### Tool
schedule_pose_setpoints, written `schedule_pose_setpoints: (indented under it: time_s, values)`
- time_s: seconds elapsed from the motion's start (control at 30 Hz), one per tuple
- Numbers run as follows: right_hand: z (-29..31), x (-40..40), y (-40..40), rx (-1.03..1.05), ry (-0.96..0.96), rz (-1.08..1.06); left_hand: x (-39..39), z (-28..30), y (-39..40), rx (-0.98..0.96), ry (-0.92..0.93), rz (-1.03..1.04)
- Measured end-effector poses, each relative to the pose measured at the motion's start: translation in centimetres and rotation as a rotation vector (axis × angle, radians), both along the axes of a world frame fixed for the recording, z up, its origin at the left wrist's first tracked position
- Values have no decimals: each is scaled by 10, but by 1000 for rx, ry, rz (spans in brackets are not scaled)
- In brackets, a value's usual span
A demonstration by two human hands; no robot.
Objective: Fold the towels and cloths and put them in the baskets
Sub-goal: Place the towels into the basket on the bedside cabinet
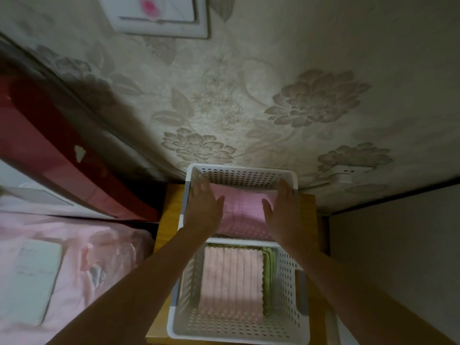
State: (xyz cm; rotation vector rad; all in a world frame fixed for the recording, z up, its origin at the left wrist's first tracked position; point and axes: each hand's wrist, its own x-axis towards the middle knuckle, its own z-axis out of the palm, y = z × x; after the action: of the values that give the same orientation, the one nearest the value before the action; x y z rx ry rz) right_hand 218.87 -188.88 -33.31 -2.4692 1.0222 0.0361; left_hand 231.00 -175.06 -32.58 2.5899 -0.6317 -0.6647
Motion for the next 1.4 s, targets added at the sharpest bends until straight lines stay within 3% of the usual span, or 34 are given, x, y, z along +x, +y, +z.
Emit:
schedule_pose_setpoints:
  time_s: [0.07,0.13,0.2,0.3,0.43,0.67,0.83,0.93,1.0,1.07,1.13,1.2,1.27,1.3,1.4]
  values:
    - [2,-6,-1,-219,-23,239,-5,6,3,-100,-159,-217]
    - [-3,-6,-4,-183,90,452,-3,2,3,-65,-181,-426]
    - [-18,0,-3,-84,259,544,1,-15,4,124,-139,-530]
    - [-42,9,-6,3,414,544,3,-44,5,319,-29,-505]
    - [-70,11,-17,-22,483,563,8,-68,3,348,89,-453]
    - [-97,14,-25,-94,426,589,13,-93,-1,362,181,-430]
    - [-97,17,-23,-119,353,588,15,-93,-6,367,121,-461]
    - [-84,16,-28,-27,476,635,16,-81,-1,335,56,-500]
    - [-67,15,-28,-35,461,652,11,-57,11,151,-86,-541]
    - [-49,17,-22,-43,376,709,9,-30,31,-173,-285,-461]
    - [-39,24,-10,-16,321,785,12,-17,54,-352,-424,-224]
    - [-36,40,5,-28,275,853,13,-14,70,-377,-279,121]
    - [-42,61,22,-22,249,832,14,-26,73,-354,55,313]
    - [-49,70,32,-25,228,799,14,-31,72,-335,158,339]
    - [-70,89,59,-36,229,738,16,-34,67,-375,208,328]
